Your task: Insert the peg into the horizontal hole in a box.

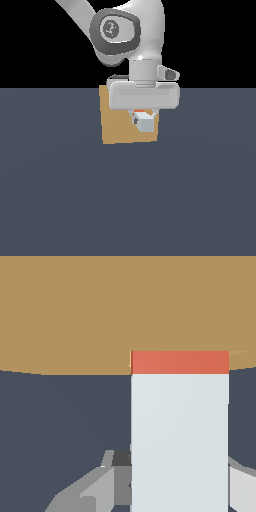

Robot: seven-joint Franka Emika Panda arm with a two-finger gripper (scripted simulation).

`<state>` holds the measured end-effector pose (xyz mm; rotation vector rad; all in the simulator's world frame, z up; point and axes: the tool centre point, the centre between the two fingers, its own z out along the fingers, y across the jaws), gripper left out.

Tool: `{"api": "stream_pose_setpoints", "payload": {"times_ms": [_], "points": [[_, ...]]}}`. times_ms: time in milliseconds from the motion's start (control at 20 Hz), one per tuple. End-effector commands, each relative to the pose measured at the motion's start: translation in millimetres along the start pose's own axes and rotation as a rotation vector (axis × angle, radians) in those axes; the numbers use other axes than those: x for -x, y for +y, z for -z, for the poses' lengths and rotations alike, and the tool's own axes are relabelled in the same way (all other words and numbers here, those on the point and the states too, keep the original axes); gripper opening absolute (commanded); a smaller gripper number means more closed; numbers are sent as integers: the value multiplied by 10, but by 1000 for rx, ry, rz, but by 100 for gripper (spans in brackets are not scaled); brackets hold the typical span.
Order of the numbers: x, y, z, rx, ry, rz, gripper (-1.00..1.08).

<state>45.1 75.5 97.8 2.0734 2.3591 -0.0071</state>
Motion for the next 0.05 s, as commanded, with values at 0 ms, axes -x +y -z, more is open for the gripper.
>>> {"api": "stream_pose_setpoints", "payload": {"times_ms": [0], "points": [[-78, 21, 16, 4, 3, 6, -100]]}}
